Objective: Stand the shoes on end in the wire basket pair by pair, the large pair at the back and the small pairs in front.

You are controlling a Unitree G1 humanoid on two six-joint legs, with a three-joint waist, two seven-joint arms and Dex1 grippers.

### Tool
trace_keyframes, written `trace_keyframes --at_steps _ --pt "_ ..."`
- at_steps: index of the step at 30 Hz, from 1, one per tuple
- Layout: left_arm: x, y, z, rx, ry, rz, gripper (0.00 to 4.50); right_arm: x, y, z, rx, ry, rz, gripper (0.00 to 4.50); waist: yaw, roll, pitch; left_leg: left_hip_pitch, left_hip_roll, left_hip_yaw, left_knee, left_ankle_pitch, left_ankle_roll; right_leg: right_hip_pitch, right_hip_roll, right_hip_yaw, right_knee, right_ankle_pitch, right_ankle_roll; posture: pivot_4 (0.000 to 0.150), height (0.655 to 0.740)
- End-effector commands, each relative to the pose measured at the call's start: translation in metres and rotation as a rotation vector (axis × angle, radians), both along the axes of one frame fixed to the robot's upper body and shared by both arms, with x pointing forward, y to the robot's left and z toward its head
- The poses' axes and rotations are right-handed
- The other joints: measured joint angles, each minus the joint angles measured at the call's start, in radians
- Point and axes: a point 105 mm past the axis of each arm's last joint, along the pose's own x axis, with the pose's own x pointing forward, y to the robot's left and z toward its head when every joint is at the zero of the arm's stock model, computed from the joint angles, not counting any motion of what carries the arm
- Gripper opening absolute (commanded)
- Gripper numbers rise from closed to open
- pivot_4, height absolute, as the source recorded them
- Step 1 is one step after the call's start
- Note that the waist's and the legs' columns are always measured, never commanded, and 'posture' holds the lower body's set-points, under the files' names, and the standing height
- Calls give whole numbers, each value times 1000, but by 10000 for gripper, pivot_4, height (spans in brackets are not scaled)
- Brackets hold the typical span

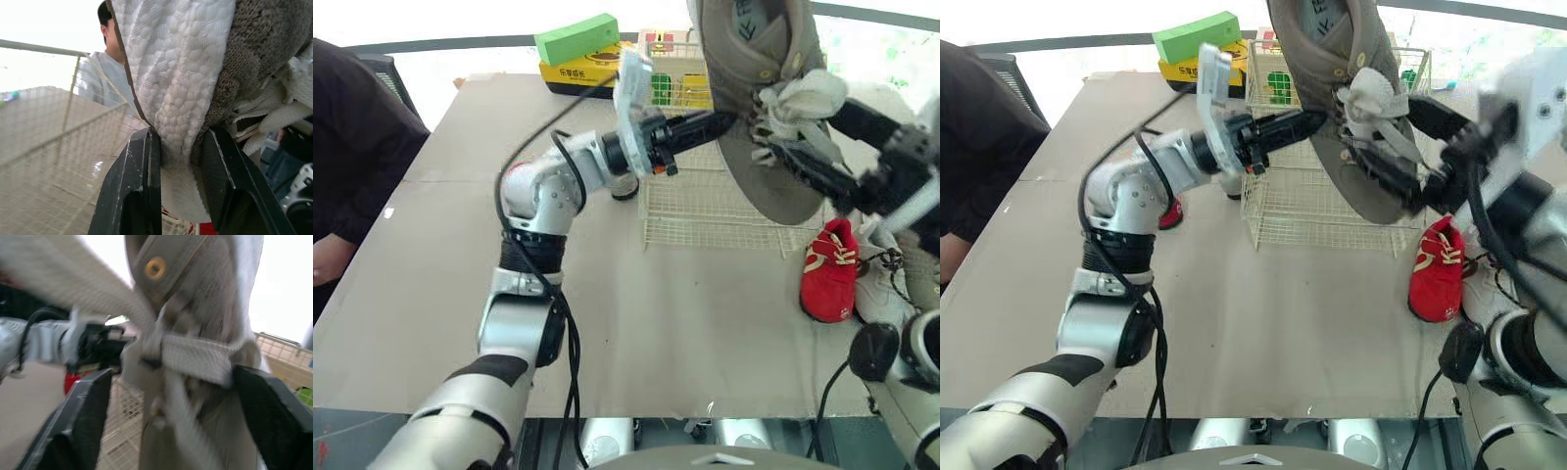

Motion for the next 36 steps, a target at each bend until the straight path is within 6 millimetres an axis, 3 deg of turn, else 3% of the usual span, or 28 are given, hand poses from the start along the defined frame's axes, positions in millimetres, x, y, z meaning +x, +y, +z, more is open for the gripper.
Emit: trace_keyframes --at_steps 1,7,15,19,23,28,36 --pt "-7 21 48 -85 -112 2 7969 -21 -7 4 12 -121 16 39211 -2 0 0 0 0 0 0 0 0 0 0 0 0 0 0 1500 7400" --pt "18 43 94 -70 -192 173 7906 -36 -25 -8 57 -149 -59 39211 7 -1 0 0 -1 0 0 0 1 1 0 -1 -1 0 0 1500 7400" --pt "51 49 112 63 -394 420 7739 -50 -23 -26 82 -161 -55 39211 5 -1 0 2 -1 1 0 -2 3 2 1 0 -1 -2 3 1500 7400" --pt "58 44 102 152 -521 467 7738 -55 -25 -35 79 -160 -87 39211 5 -2 0 2 -1 1 0 -2 3 2 1 1 -1 -2 3 1500 7400" --pt "64 27 68 279 -595 439 7738 -56 -26 -38 84 -162 -123 39211 9 -3 1 2 -1 2 1 -2 3 2 1 1 -1 -2 4 1500 7400" --pt "72 20 36 311 -548 422 7738 -48 -37 -39 133 -93 -198 39211 12 -4 1 3 0 3 2 -2 3 2 1 2 -1 -2 4 1500 7400" --pt "78 25 20 331 -492 449 7738 -36 -71 -15 100 -27 -97 39211 22 -5 1 3 0 2 2 -2 4 3 1 2 -2 0 1 1500 7400"
